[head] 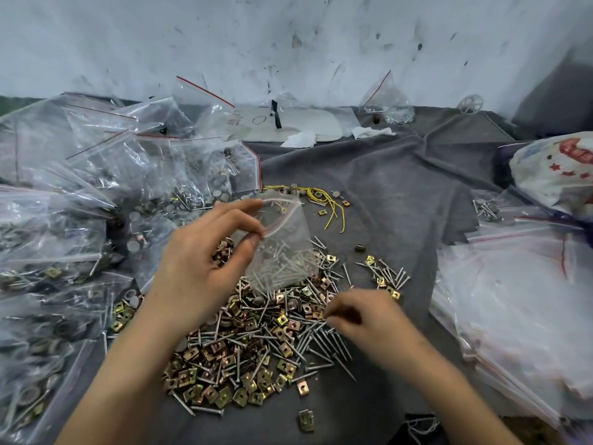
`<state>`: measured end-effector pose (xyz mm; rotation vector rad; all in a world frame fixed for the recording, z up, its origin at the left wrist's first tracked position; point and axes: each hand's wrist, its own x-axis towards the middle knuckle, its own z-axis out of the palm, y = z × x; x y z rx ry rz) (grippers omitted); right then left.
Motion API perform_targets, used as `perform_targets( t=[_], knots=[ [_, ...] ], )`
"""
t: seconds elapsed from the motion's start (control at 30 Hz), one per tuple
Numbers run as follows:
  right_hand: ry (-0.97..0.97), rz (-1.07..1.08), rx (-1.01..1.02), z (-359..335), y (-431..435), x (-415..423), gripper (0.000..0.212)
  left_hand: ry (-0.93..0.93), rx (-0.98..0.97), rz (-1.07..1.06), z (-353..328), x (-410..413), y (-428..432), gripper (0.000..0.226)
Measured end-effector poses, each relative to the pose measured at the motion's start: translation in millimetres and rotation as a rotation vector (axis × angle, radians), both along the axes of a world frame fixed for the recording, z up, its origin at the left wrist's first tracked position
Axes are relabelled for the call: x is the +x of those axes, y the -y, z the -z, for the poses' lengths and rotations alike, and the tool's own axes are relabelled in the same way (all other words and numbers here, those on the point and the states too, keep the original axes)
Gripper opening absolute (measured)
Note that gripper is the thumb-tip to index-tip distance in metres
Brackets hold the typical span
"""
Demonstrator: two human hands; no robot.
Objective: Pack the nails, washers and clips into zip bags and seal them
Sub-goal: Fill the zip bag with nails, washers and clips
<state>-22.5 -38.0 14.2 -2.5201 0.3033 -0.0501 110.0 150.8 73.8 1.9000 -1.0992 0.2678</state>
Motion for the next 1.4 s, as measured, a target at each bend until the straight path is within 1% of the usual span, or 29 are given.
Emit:
perform_targets(
  t=[0.07,0.17,0.3,0.37,0.4,0.43,0.47,0.5,0.57,0.6,0.63,0.67,0.7,0.77,0.8,0.83,0.9,0.93,0.97,1.0,1.03,1.1,1.13,1.17,1.2,1.27,1.3,1.33,1.4],
  knots=[
    [0.016,-0.083,-0.021,13.1,-21.1,7.2,0.018,0.013,-0.023,-0.030,-2.9,1.4,-3.1,0.011],
    [0.053,-0.069,-0.049,26.3,-41.2,20.0,0.026,0.024,-0.011,-0.063,-3.6,2.1,-7.6,0.009],
    [0.079,-0.035,-0.176,35.0,-50.2,32.0,0.023,0.013,0.037,-0.061,-0.6,1.8,-14.9,0.013],
    [0.078,-0.044,-0.254,38.3,-49.6,33.8,0.023,0.006,0.071,-0.062,1.1,1.5,-16.8,0.010],
    [0.094,-0.046,-0.269,39.0,-48.6,34.1,0.024,0.004,0.087,-0.063,2.0,0.9,-17.2,0.010],
    [0.131,-0.036,-0.242,38.0,-47.1,33.6,0.023,0.002,0.100,-0.055,2.8,0.2,-17.2,0.010],
    [0.187,-0.013,-0.156,34.7,-46.0,32.8,0.020,0.001,0.114,-0.044,3.1,-0.5,-17.0,0.011],
    [0.252,0.026,-0.016,29.0,-44.9,32.3,0.015,0.005,0.125,-0.031,3.3,-1.3,-16.8,0.011],
    [0.336,0.135,0.389,10.9,-42.0,30.3,0.007,0.026,0.146,-0.005,3.2,-3.7,-16.5,0.014],
    [0.382,0.182,0.605,-0.6,-40.5,28.3,0.011,0.042,0.156,0.008,2.8,-5.2,-15.9,0.018],
    [0.446,0.215,0.751,-12.6,-38.2,26.1,0.016,0.061,0.168,0.019,2.3,-6.8,-14.9,0.021],
    [0.525,0.230,0.804,-24.5,-35.3,24.2,0.018,0.080,0.181,0.027,1.7,-8.3,-13.7,0.020],
    [0.605,0.223,0.799,-36.7,-33.7,22.5,0.018,0.098,0.189,0.035,1.6,-9.0,-11.9,0.015],
    [0.729,0.172,0.716,-58.2,-33.6,20.9,0.014,0.121,0.202,0.057,2.2,-10.2,-8.4,0.005],
    [0.756,0.149,0.631,-64.8,-34.1,21.5,0.013,0.123,0.213,0.069,2.3,-11.0,-6.8,0.005],
    [0.761,0.131,0.501,-69.4,-35.4,23.3,0.013,0.120,0.225,0.078,2.4,-11.8,-5.8,0.007],
    [0.730,0.100,0.204,-71.8,-37.9,29.5,0.013,0.108,0.239,0.079,2.5,-12.8,-4.9,0.010],
    [0.702,0.093,0.124,-69.5,-38.2,31.7,0.016,0.104,0.241,0.076,2.6,-13.2,-5.0,0.010],
    [0.681,0.091,0.110,-66.1,-37.6,32.6,0.021,0.101,0.239,0.075,3.0,-13.3,-5.4,0.010],
    [0.684,0.095,0.150,-62.3,-35.8,32.4,0.026,0.099,0.234,0.074,3.5,-13.1,-6.1,0.009],
    [0.713,0.110,0.235,-58.9,-33.5,31.2,0.029,0.098,0.225,0.067,3.9,-12.6,-7.2,0.008],
    [0.779,0.198,0.355,-47.7,-27.4,28.3,0.027,0.096,0.201,0.042,4.2,-11.2,-9.1,0.007],
    [0.760,0.247,0.347,-39.6,-24.3,27.9,0.026,0.091,0.191,0.028,4.1,-10.5,-10.0,0.008],
    [0.667,0.276,0.302,-30.0,-20.5,28.7,0.025,0.081,0.186,0.015,3.7,-10.0,-10.9,0.010],
    [0.502,0.266,0.224,-18.5,-17.4,29.7,0.024,0.072,0.183,0.009,3.5,-9.7,-11.1,0.011],
    [0.153,0.150,0.041,5.5,-17.5,30.3,0.022,0.068,0.182,0.004,4.0,-9.2,-11.6,0.010],
    [0.060,0.109,-0.024,16.1,-18.3,29.8,0.024,0.070,0.178,0.004,4.5,-9.2,-11.7,0.009],
    [0.023,0.100,-0.057,23.6,-18.7,29.0,0.025,0.070,0.174,0.007,4.8,-9.2,-11.4,0.008],
    [0.045,0.118,-0.102,27.7,-19.4,28.0,0.024,0.073,0.171,0.011,5.4,-9.1,-11.6,0.006]
  ],
)
